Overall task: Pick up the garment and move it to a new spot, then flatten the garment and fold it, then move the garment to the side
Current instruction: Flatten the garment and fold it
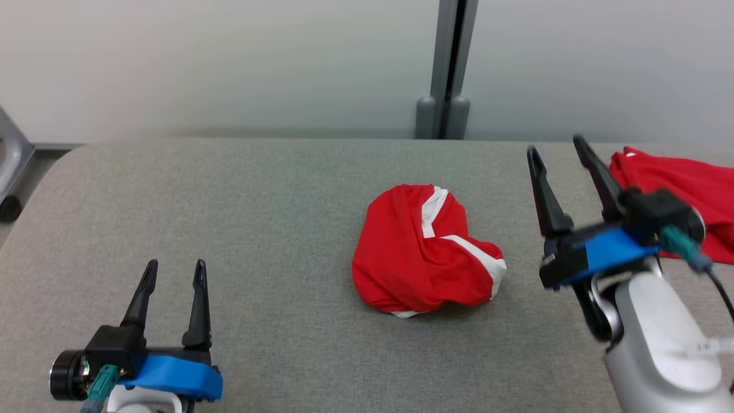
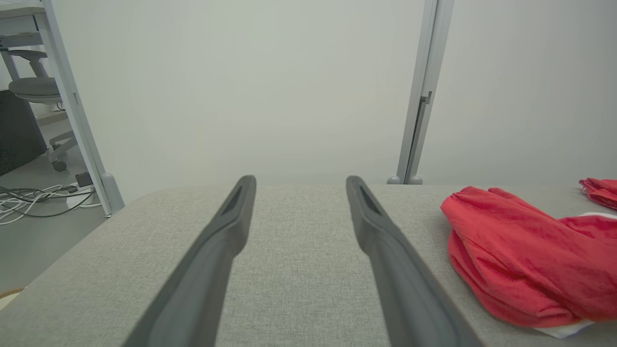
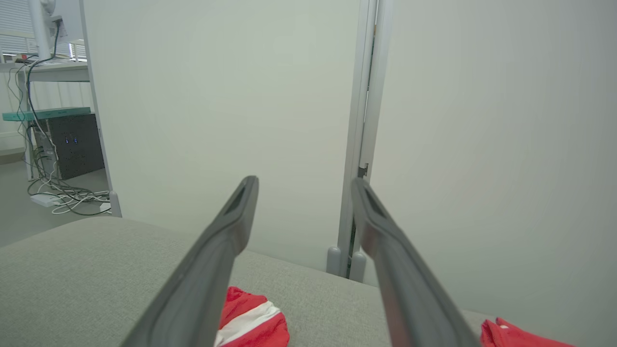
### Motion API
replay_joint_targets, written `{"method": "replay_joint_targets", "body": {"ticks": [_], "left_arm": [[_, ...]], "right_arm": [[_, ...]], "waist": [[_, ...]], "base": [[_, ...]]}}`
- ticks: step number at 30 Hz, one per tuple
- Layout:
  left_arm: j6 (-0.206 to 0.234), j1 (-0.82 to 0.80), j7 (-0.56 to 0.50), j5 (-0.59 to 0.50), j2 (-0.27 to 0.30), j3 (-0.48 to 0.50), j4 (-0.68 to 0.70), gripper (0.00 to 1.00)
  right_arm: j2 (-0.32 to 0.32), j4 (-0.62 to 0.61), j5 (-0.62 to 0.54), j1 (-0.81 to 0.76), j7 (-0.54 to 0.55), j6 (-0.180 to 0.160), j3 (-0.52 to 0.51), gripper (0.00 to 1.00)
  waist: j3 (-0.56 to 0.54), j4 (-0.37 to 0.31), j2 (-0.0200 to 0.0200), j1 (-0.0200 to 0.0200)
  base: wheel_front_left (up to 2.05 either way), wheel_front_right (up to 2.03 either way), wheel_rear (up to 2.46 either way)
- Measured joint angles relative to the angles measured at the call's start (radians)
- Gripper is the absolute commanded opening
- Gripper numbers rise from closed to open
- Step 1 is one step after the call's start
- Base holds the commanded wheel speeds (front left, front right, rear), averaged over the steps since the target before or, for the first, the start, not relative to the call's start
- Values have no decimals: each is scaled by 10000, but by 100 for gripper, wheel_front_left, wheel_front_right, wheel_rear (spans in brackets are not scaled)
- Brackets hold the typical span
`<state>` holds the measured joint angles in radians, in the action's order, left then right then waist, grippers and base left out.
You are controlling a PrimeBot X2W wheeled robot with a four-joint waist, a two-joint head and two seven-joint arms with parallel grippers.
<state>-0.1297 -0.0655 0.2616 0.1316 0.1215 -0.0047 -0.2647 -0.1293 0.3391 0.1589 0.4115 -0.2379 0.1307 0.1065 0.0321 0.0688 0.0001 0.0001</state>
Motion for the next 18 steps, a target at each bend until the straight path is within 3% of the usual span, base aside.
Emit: {"method": "replay_joint_targets", "body": {"ticks": [6,18], "left_arm": [[-2,-482,0,128,17,-268,44,100],[-2,-1455,0,385,-199,-744,132,100]], "right_arm": [[-328,1402,8,2201,614,0,867,100],[-531,5937,13,5183,1490,0,1801,100]], "waist": [[631,453,0,1],[1964,1498,1,1]], "base": [[0,0,0],[0,0,0]]}}
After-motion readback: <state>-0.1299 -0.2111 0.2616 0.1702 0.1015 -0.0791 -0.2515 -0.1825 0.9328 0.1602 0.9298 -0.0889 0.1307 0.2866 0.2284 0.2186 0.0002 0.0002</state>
